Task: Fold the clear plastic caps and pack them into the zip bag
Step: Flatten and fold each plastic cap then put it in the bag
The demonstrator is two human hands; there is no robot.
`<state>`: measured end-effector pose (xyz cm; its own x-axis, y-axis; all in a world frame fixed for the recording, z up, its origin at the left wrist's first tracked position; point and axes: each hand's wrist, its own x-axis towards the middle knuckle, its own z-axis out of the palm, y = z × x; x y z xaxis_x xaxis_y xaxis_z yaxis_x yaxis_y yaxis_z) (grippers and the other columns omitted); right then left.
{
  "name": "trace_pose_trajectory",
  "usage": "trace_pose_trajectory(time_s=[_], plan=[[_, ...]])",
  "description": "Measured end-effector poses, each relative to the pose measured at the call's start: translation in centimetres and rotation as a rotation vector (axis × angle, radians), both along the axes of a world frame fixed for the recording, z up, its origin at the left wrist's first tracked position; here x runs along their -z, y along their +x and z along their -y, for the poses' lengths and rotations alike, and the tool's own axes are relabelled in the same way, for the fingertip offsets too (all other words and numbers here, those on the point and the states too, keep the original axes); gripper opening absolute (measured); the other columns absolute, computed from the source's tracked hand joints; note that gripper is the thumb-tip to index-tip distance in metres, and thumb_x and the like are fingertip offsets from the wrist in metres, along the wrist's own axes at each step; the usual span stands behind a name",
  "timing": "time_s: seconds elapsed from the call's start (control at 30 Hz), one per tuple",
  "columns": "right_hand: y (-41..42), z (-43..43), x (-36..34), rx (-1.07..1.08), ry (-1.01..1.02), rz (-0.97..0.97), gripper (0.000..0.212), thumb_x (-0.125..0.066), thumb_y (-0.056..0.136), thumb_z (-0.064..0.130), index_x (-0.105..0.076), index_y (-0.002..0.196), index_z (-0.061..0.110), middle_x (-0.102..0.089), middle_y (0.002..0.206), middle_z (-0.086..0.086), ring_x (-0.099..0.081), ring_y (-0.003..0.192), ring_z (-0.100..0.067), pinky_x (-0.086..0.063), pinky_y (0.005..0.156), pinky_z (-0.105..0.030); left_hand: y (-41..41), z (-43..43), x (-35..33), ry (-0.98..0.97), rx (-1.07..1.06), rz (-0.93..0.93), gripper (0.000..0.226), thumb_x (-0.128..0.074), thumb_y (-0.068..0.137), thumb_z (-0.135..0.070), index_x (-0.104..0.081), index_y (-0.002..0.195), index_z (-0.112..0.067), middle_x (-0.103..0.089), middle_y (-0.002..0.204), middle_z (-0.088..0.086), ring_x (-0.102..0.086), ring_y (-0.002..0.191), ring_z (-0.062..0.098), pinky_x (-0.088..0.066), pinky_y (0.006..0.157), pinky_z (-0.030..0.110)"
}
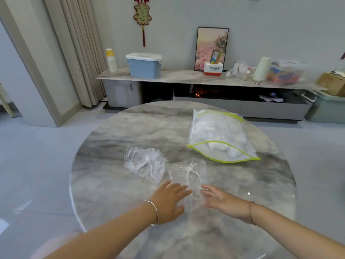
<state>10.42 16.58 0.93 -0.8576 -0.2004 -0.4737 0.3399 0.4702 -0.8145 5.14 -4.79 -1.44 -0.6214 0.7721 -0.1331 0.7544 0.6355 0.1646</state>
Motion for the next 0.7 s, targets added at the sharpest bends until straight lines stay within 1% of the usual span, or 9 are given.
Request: trace_pose_trajectory(time_s=[0.07,0.17,0.23,0.3,0.37,0.43,0.53,0.6,0.7], plan=[[0.2,-1.4,-0.8,0.009,0.127,0.058,0.060,-0.050,0.096,0.015,-0.019,0.147,0.014,-0.031,0.149,-0.002,-0.038,0.129,-0.008,-0.034,0.092,-0.012,0.4,-0.2,1.0,-0.050,-0.059,0.059,0.083,-0.007,0.073,-0.070,-0.021,0.147,-0.034,-0.015,0.156,-0.009,-0.012,0.143,0.012,0.002,0.116,0.034],[0.4,-3.6,-1.8,-0.168,0.648,-0.001,0.053,-0.050,0.093,0.026,-0.032,0.142,0.020,-0.037,0.144,0.000,-0.043,0.126,-0.012,-0.034,0.097,-0.018,0.2,-0.2,1.1,-0.056,-0.077,0.046,0.099,-0.007,0.059,-0.082,-0.029,0.143,-0.035,-0.022,0.153,-0.010,-0.019,0.141,0.012,-0.003,0.116,0.035],[0.8,-4.3,-2.2,-0.271,0.924,-0.250,0.053,-0.051,0.089,0.023,-0.035,0.139,0.023,-0.036,0.141,0.001,-0.041,0.127,-0.016,-0.032,0.098,-0.022,-0.3,0.0,1.1,-0.025,-0.068,-0.016,0.097,-0.015,0.059,-0.084,-0.040,0.136,-0.030,-0.036,0.145,-0.008,-0.031,0.134,0.014,-0.011,0.114,0.033],[0.7,-4.8,-1.8,-0.349,1.035,-0.632,0.073,-0.059,0.075,0.012,-0.032,0.142,0.023,-0.031,0.143,0.002,-0.040,0.129,-0.019,-0.031,0.100,-0.024,-0.7,-0.2,1.1,-0.004,-0.031,-0.110,0.086,-0.031,0.062,-0.085,-0.052,0.118,-0.023,-0.051,0.125,-0.006,-0.049,0.115,0.016,-0.024,0.105,0.029],[0.3,-4.3,-1.2,-0.462,1.064,-0.840,0.099,-0.069,0.053,0.005,-0.034,0.144,0.024,-0.034,0.147,-0.001,-0.041,0.128,-0.022,-0.029,0.103,-0.029,-0.5,-0.1,1.0,0.022,0.001,-0.159,0.076,-0.041,0.061,-0.085,-0.054,0.101,-0.022,-0.056,0.107,-0.007,-0.057,0.095,0.015,-0.030,0.090,0.026],[-0.5,-3.6,-0.3,-0.572,1.097,-0.892,0.104,-0.074,0.047,0.004,-0.038,0.143,0.024,-0.039,0.148,-0.003,-0.041,0.131,-0.024,-0.025,0.105,-0.035,-0.4,-0.1,1.7,0.108,0.047,-0.204,0.075,-0.046,0.061,-0.080,-0.051,0.109,-0.023,-0.055,0.113,-0.007,-0.056,0.101,0.015,-0.035,0.093,0.027],[-1.8,-2.7,2.0,-0.664,1.067,-0.881,0.082,-0.081,0.049,0.012,-0.058,0.127,0.025,-0.054,0.137,0.000,-0.051,0.125,-0.021,-0.022,0.107,-0.038,-0.6,-0.1,1.5,0.012,0.053,-0.143,0.089,-0.047,0.068,-0.057,-0.022,0.146,-0.021,-0.027,0.152,0.000,-0.026,0.139,0.022,-0.020,0.114,0.038],[-2.2,-2.9,3.2,-0.666,1.022,-0.824,0.059,-0.078,0.053,0.021,-0.067,0.110,0.029,-0.064,0.122,0.007,-0.060,0.115,-0.014,-0.021,0.109,-0.035,-0.9,0.1,1.1,-0.106,0.013,-0.041,0.088,-0.047,0.079,-0.040,0.002,0.150,-0.026,-0.002,0.158,-0.003,-0.001,0.145,0.020,-0.002,0.117,0.038],[-1.9,-3.7,3.4,-0.507,0.793,-0.670,0.043,-0.055,0.083,0.034,-0.058,0.125,0.031,-0.051,0.135,0.016,-0.048,0.122,0.000,-0.027,0.110,-0.024,-1.6,0.8,1.2,-0.117,-0.053,0.012,0.069,-0.041,0.091,-0.032,-0.005,0.150,-0.029,-0.004,0.158,-0.008,-0.005,0.145,0.016,-0.004,0.116,0.031]])
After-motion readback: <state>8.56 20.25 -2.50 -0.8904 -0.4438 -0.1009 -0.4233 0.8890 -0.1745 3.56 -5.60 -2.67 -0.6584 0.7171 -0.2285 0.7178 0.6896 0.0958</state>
